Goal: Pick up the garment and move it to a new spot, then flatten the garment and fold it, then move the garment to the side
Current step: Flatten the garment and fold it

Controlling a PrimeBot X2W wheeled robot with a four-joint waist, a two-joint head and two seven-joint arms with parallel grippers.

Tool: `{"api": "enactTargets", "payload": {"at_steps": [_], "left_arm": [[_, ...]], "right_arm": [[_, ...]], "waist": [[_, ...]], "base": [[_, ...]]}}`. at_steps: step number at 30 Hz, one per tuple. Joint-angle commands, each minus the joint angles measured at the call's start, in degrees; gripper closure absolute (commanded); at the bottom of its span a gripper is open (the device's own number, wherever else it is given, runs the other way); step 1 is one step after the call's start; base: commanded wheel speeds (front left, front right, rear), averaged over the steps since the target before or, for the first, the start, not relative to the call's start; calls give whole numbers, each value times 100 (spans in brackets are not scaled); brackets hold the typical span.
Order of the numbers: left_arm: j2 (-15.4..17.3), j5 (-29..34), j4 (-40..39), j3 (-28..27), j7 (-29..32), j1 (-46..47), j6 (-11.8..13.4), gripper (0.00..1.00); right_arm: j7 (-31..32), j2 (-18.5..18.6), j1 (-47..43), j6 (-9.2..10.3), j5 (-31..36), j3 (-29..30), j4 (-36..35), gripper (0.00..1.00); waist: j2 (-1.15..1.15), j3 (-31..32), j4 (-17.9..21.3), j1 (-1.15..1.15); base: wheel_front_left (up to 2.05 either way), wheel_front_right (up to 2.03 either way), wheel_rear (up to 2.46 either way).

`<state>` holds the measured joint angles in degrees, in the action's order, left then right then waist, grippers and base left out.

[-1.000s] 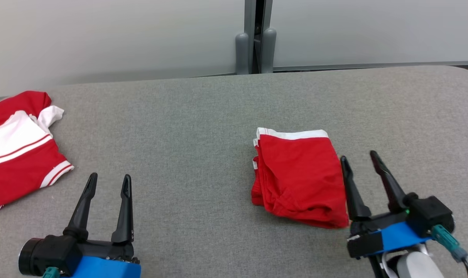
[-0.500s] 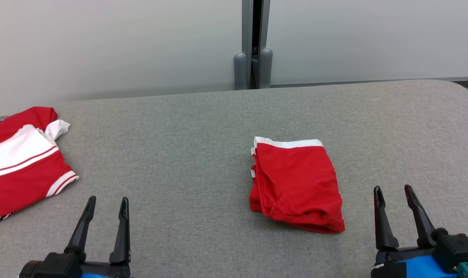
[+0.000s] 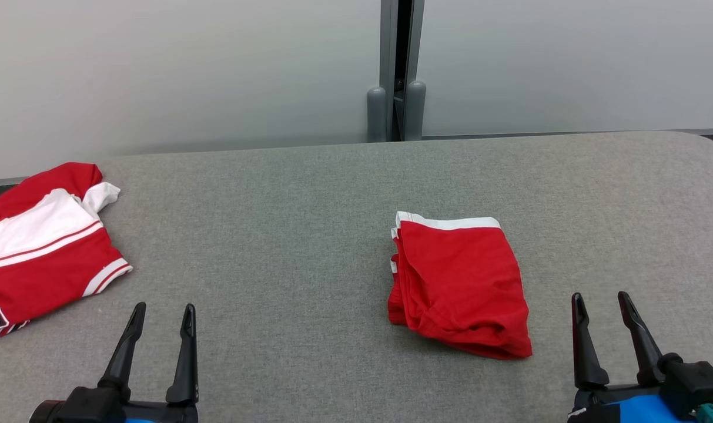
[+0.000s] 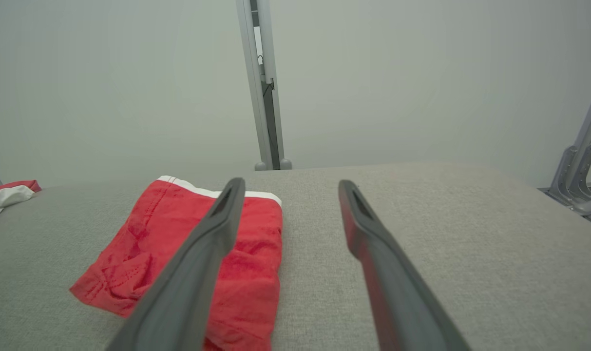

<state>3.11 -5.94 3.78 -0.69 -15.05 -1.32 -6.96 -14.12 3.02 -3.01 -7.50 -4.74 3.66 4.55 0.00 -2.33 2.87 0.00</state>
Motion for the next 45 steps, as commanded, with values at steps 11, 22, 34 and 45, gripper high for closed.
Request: {"api": "enactTargets", "payload": {"at_steps": [11, 22, 34, 45], "left_arm": [[21, -28, -56, 57, -19, 163, 11, 0], [5, -96, -18, 159, -20, 397, 1, 0], [-6, -129, -29, 116, -20, 452, 21, 0], [-10, -126, -19, 140, -19, 462, 46, 0]], "right_arm": [[392, 162, 930, 2, 159, -443, 322, 100], [720, 299, 1736, 2, 320, -932, 1709, 100], [335, 55, 1621, 2, 58, -1593, 2445, 100], [101, -11, 1574, 2, -344, -2573, 2365, 100]], "waist": [[0, -227, -201, 0], [0, -578, -606, 0], [0, -726, -768, 0], [0, -671, -682, 0]], "base": [[0, 0, 0], [0, 0, 0], [0, 0, 0], [0, 0, 0]]}}
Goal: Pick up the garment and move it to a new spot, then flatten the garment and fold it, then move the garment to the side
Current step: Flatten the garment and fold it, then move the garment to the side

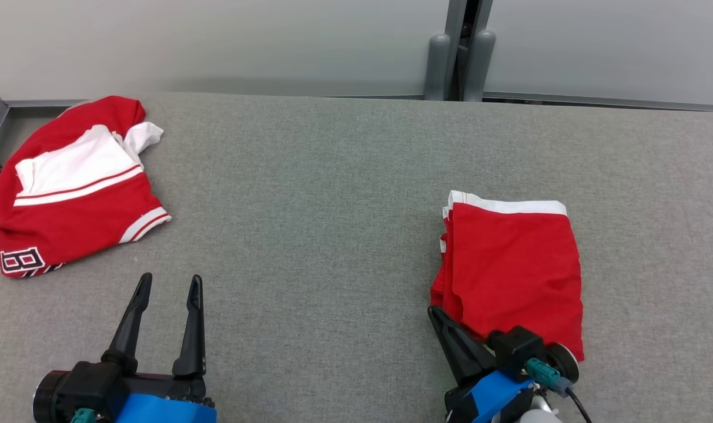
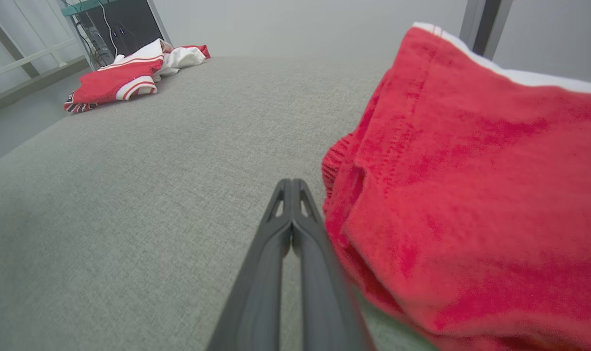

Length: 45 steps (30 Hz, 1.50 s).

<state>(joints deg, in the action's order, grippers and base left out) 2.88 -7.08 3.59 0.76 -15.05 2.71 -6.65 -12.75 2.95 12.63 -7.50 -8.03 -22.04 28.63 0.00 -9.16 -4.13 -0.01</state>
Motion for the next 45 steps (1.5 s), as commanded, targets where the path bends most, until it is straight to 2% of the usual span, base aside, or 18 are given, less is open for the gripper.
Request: {"api": "enactTargets", "payload": {"at_steps": [1, 7, 18, 19, 20, 21, 29, 45], "left_arm": [[12, -11, -6, -13, -19, 41, 25, 0], [13, 9, -33, -82, -20, -68, 44, 0], [39, 86, 9, -154, -19, -166, 32, 0], [41, 94, 16, -163, -19, -180, 34, 0], [43, 100, 20, -169, -19, -195, 34, 0], [45, 103, 21, -176, -19, -214, 35, 0], [55, 124, 41, -199, -19, -343, 53, 0], [69, 121, 206, -186, -19, -468, 91, 0]], "right_arm": [[-68, -6, 37, 2, -40, 16, -92, 100], [-202, -5, 106, 2, 46, 335, -642, 100], [-243, 107, -442, 2, 414, 1755, -1850, 100], [-244, 103, -511, 2, 430, 1897, -1901, 87], [-243, 101, -589, 2, 437, 2014, -1944, 56], [-244, 95, -649, 2, 455, 2107, -1987, 1], [-153, 25, -1181, 2, 494, 2592, -2279, 0], [70, -13, -1601, 2, 360, 2591, -2450, 0]], "waist": [[0, 25, 41, 1], [0, 126, 254, 1], [0, 353, 671, 1], [0, 382, 697, 1], [0, 410, 720, 1], [0, 438, 741, 1], [0, 585, 785, 1], [0, 771, 703, 1]], "base": [[0, 0, 0], [0, 0, 0], [0, 0, 0], [0, 0, 0], [0, 0, 0], [0, 0, 0], [0, 0, 0], [0, 0, 0]]}}
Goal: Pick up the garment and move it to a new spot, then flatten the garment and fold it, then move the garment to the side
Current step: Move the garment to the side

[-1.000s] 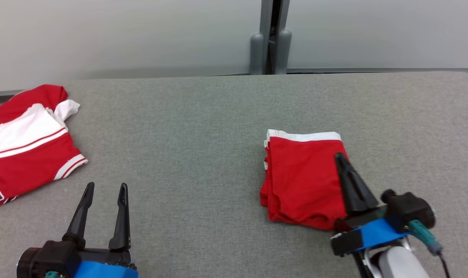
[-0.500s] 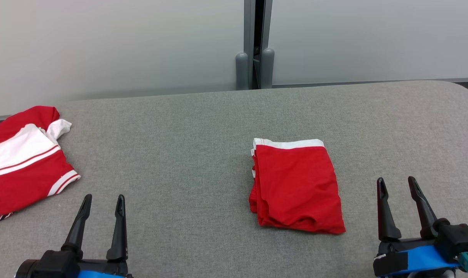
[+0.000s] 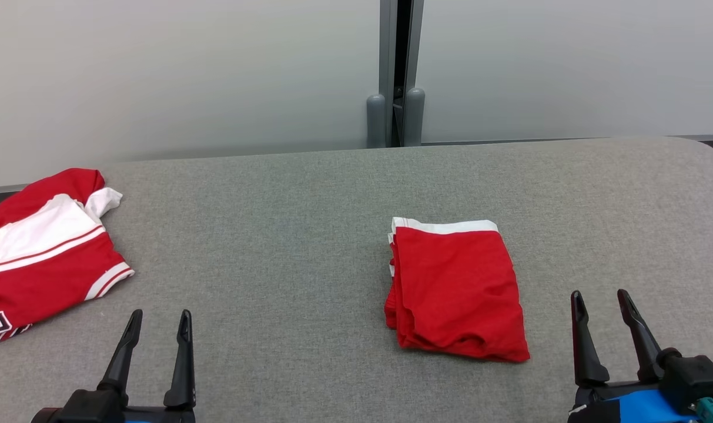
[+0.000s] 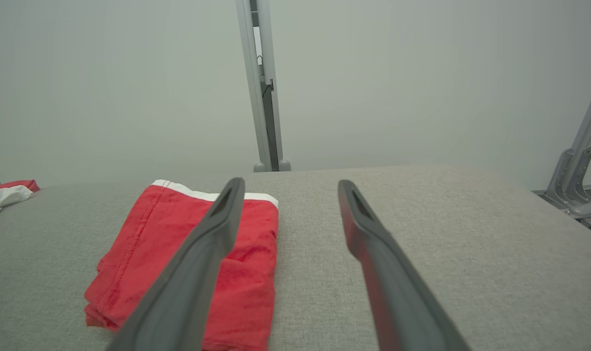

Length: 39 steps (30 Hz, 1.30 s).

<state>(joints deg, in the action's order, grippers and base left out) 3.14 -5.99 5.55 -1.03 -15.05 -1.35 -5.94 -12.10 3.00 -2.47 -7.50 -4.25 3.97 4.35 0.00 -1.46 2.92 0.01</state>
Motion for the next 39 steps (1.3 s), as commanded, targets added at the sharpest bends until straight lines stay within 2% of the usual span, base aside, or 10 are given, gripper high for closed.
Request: {"api": "enactTargets", "payload": {"at_steps": [1, 12, 17, 21, 28, 39], "left_arm": [[46, 8, 9, -8, -19, -69, 20, 0], [61, -23, -26, -12, -19, -16, 34, 0], [72, -37, -63, -21, -19, 61, 51, 0], [67, -25, -81, 18, -19, 168, 42, 0], [45, -56, -66, 171, -19, 381, 18, 0], [21, -133, -34, 210, -19, 623, 21, 0]], "right_arm": [[20, -19, -100, 2, -29, -17, -24, 0], [134, -19, 6, 2, 1, -75, -4, 0], [297, -6, 571, 2, 144, -177, -59, 0], [721, 164, 1266, 2, 204, -335, 163, 0], [1284, 371, 1988, 2, 271, -338, 1078, 0], [1598, 421, 2138, 2, 122, -280, 2514, 0]], "waist": [[0, 6, -5, -1], [0, -68, -29, -1], [0, -182, -19, -1], [0, -324, -44, -1], [0, -622, -250, -1], [0, -969, -467, -1]], "base": [[0, 0, 0], [0, 0, 0], [0, 0, 0], [0, 0, 0], [0, 0, 0], [0, 0, 0]]}}
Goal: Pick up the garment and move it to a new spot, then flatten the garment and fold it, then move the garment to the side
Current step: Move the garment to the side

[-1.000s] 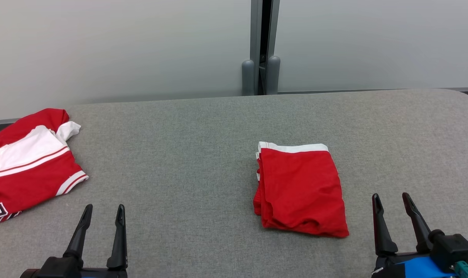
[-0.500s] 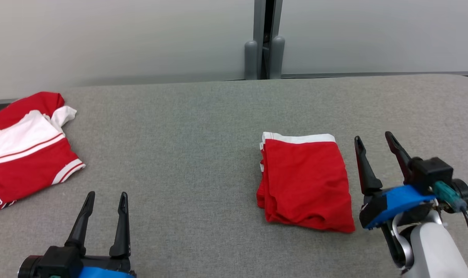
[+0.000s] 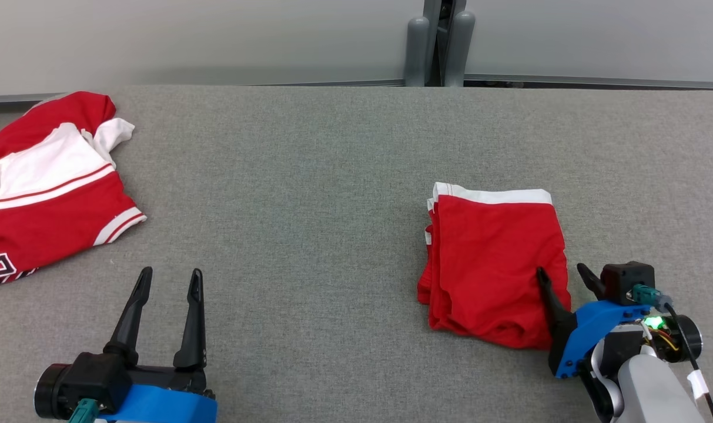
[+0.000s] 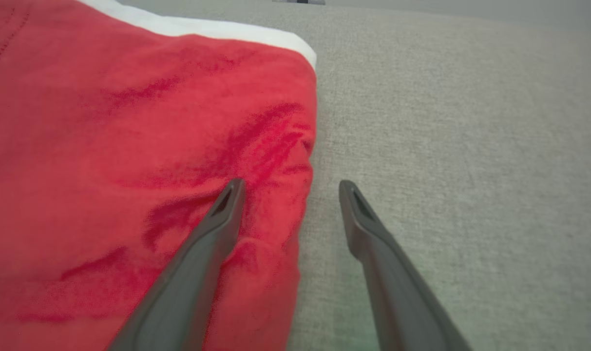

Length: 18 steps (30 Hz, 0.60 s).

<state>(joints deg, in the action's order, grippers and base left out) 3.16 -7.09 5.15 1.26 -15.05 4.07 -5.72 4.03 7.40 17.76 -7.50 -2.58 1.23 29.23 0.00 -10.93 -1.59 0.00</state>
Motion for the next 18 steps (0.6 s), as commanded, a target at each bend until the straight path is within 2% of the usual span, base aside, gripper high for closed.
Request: {"api": "enactTargets", "payload": {"at_steps": [1, 12, 13, 14, 15, 18], "left_arm": [[18, -22, 11, -22, -19, 92, -3, 0], [1, -38, 55, 27, -19, 183, -7, 0], [-1, -45, 55, 29, -19, 184, -5, 0], [-2, -52, 51, 27, -19, 185, -2, 0], [-3, -58, 46, 21, -19, 180, 3, 0], [-5, -73, 27, -5, -19, 149, 26, 0]], "right_arm": [[-12, -36, 133, 2, -56, -24, 117, 0], [158, -62, 397, 0, -276, -341, 970, 0], [182, -53, 410, 0, -329, -371, 1032, 41], [218, -40, 424, 0, -377, -407, 1093, 68], [209, -38, 439, 0, -445, -436, 1125, 100], [83, 33, 482, 2, -578, -458, 1163, 100]], "waist": [[0, -35, -22, 0], [0, -97, -61, 0], [0, -103, -66, 0], [0, -108, -69, 0], [0, -112, -70, 0], [0, -126, -55, 0]], "base": [[0, 0, 0], [0, 0, 0], [0, 0, 0], [0, 0, 0], [0, 0, 0], [0, 0, 0]]}}
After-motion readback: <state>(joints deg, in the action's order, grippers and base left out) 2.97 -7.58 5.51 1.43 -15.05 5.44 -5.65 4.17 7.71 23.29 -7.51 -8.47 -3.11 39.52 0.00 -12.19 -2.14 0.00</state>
